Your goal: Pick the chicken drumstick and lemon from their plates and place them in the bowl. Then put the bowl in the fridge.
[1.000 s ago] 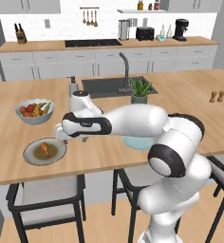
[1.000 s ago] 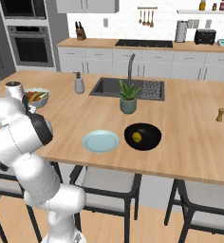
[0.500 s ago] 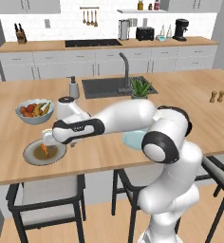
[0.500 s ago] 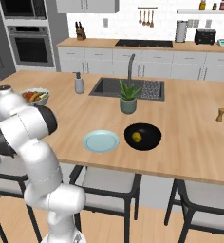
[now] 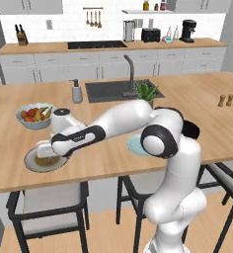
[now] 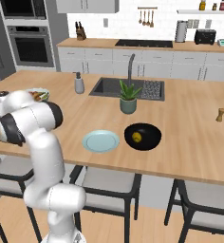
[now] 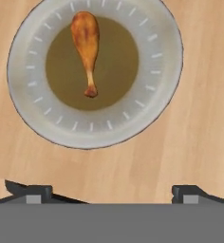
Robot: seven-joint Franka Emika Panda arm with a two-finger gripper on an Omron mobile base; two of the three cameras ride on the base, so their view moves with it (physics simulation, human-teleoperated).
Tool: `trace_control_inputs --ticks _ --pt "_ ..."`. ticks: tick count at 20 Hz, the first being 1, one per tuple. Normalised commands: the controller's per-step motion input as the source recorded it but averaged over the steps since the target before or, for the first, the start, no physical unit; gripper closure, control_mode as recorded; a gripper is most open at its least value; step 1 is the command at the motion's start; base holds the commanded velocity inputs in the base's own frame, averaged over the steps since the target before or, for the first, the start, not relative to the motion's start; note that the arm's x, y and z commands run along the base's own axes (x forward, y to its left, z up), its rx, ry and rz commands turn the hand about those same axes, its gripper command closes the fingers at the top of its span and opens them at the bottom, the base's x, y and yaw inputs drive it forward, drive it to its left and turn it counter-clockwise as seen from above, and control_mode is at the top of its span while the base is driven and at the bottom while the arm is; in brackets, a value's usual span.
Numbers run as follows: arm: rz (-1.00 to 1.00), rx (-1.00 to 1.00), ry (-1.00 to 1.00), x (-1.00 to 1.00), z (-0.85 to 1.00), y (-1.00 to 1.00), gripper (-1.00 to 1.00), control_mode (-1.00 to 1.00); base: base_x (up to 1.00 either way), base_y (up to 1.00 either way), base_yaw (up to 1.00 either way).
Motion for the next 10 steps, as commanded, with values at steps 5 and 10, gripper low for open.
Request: trace_control_inputs --ticks 5,10 --pt "0.00 0.00 0.00 0.32 -0.30 0.25 -1.00 -1.00 0.00 0.00 0.00" --pt "0.00 -0.02 0.00 0.43 -0.24 0.29 -1.00 -1.00 0.00 0.00 0.00"
